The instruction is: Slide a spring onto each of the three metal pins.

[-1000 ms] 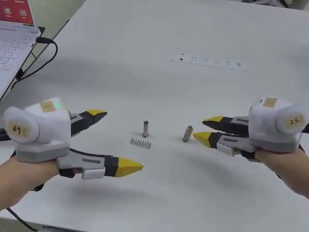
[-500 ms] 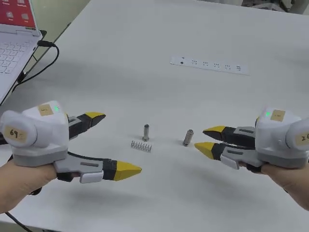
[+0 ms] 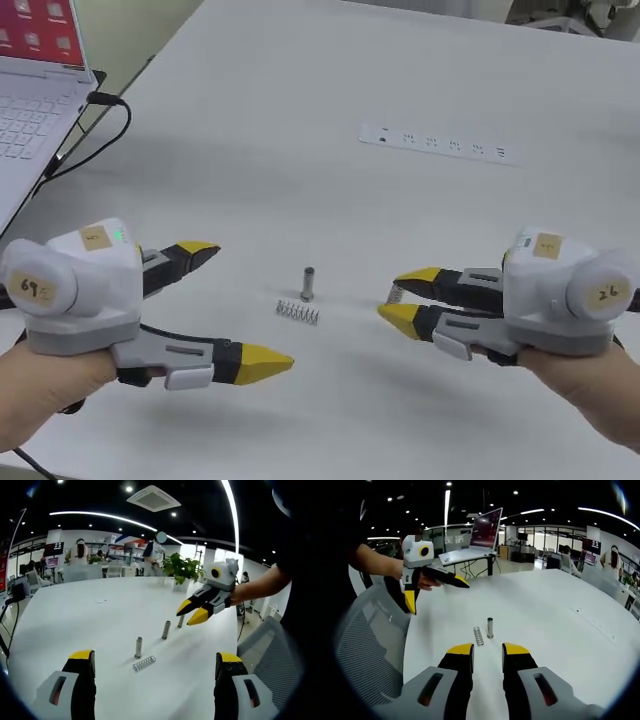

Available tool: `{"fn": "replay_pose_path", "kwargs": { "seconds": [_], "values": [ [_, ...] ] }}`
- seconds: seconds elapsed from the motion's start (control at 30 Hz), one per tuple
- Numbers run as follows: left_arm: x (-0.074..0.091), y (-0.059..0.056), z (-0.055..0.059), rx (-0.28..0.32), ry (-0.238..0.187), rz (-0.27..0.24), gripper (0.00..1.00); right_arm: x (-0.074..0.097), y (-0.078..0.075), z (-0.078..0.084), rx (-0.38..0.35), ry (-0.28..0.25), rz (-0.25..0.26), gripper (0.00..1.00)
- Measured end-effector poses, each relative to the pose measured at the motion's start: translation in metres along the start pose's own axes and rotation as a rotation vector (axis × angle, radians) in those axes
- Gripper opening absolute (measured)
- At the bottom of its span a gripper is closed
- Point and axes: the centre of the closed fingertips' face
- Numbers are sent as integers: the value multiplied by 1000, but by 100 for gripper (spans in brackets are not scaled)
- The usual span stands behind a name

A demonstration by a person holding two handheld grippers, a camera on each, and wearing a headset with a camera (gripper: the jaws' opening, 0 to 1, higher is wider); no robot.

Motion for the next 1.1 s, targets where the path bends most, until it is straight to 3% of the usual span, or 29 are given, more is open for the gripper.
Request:
{"fn": "replay_pose_path", "kwargs": {
  "seconds": [0.53,1.1],
  "values": [
    [3,2,1,0,-2,-5,97,-43,12,-19,32,1,-78,19],
    [9,7,5,-1,4,-15,96,-78,8,9,2,86,-106,18]
  ]
}}
Point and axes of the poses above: the centre of the closed fingertips' face, and the gripper's own axes: x roughly backward along the fingers, y roughly to its left, z roughly out of its underside, and after that the axes turned 12 degrees about -z, right-handed
